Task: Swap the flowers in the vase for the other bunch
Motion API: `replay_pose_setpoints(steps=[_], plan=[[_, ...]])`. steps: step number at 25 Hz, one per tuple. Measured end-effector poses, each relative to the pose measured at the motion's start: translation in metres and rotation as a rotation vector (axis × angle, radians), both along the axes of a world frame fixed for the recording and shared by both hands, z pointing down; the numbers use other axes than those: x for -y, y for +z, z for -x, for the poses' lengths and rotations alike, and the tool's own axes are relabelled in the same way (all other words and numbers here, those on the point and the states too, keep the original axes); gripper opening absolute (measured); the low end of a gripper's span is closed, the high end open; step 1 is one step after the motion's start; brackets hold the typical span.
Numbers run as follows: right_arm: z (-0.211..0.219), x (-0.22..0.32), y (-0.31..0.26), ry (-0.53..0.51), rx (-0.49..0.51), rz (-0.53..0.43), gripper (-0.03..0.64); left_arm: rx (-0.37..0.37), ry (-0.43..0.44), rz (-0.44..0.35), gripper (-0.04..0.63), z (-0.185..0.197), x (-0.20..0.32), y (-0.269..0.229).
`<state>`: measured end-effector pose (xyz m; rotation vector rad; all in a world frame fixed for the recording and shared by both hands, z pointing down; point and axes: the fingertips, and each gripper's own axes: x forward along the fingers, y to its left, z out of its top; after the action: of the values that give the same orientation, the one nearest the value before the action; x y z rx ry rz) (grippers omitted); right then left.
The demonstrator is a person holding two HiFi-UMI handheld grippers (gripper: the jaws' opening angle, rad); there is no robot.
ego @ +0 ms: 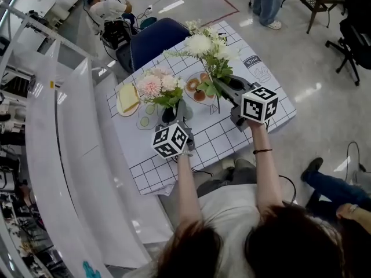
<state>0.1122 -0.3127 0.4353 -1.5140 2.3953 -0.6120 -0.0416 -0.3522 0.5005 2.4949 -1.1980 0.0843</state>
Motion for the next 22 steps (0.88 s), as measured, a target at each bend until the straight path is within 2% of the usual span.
replay_pose_setpoints(steps=[7,22], plan=[[-0.008,-0.007,-0.005,0.009,-0.007,-0.001,0.044,0.02,-0.012,-0.018,0.112,0.0,-0.002,-0.005],[0.0,-0.008,-0.015,-0.029,-0.022,-0.014,0.044,-0.01,-0.049,-0.057,0.092,0.01,-0.002,-0.026]])
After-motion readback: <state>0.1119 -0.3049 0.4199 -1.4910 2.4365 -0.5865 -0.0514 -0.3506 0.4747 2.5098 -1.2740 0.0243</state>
